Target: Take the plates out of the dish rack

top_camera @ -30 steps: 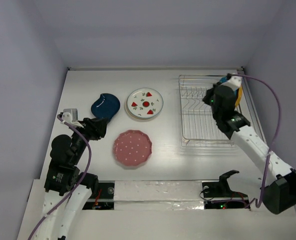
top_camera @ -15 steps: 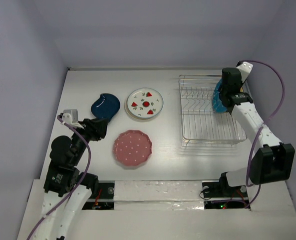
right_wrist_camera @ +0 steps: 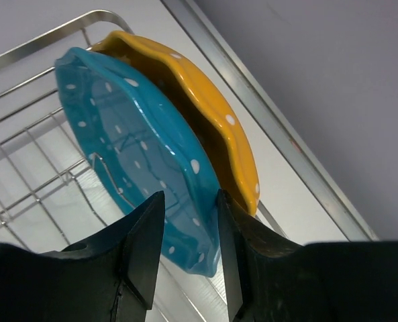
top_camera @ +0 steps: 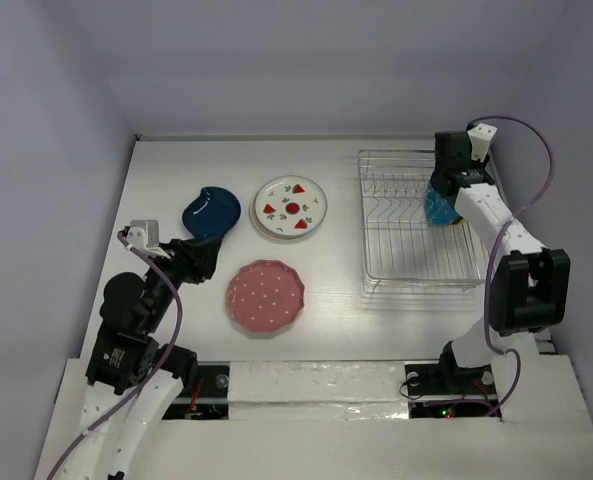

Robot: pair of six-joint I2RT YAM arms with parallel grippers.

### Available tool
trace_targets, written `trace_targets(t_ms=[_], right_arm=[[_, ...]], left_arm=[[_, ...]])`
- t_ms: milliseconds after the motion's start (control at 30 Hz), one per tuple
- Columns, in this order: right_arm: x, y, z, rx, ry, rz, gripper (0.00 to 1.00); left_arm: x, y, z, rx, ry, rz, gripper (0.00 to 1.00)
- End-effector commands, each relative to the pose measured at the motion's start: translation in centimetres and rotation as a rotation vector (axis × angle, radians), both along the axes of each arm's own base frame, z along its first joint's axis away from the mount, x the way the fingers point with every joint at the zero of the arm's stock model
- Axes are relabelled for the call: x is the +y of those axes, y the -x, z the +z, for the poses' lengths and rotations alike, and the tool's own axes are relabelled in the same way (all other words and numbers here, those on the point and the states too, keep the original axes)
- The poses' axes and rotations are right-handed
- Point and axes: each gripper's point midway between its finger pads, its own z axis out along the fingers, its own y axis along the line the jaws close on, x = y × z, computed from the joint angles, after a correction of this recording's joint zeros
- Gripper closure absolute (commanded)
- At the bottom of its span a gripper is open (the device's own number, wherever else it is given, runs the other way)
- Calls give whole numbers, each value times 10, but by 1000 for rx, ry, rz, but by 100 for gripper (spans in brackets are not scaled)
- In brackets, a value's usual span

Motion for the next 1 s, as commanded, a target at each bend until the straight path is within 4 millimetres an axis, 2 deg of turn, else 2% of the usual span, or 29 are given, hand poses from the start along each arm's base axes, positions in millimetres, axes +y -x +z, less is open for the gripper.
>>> trace_targets(t_ms=[0, 133, 233, 300, 433, 533, 600, 667, 700, 767, 800, 833, 900, 967], right_arm=[[-13, 6, 9, 7, 45, -63, 58], [-8, 5, 12, -28, 26, -23, 58], [-12, 1, 2, 23, 28, -35, 58], [-12, -5, -16, 68, 36, -41, 58], [-15, -9, -24, 73, 50, -58, 59], [-18, -8, -22, 79, 71, -75, 64], [-20, -5, -18, 79, 80, -77, 75], [-19, -1, -4, 54, 99, -77, 89], [-14, 0, 1, 47, 106, -66, 93], [-10, 5, 23, 8, 130, -60, 100], [-3, 6, 30, -8, 137, -44, 100], [0, 10, 46, -46, 143, -42, 100], [2, 15, 61, -61, 158, -25, 100], [7, 21, 84, -108, 163, -18, 100]], left_arm=[[0, 1, 12, -50, 7, -2, 53], [0, 1, 12, -47, 6, -1, 53], [0, 0, 12, -47, 8, 1, 53], [0, 0, 12, -47, 8, 2, 53], [0, 0, 11, -42, 6, 1, 53], [0, 0, 12, -47, 8, 2, 53], [1, 0, 11, -45, 7, 5, 53], [1, 0, 11, -43, 8, 6, 53], [0, 0, 11, -43, 8, 6, 53], [0, 0, 11, -44, 7, 4, 53], [0, 0, 11, -43, 8, 4, 53], [0, -1, 11, -42, 8, 4, 53], [0, -1, 10, -40, 9, 4, 53], [0, 0, 11, -43, 8, 4, 53]])
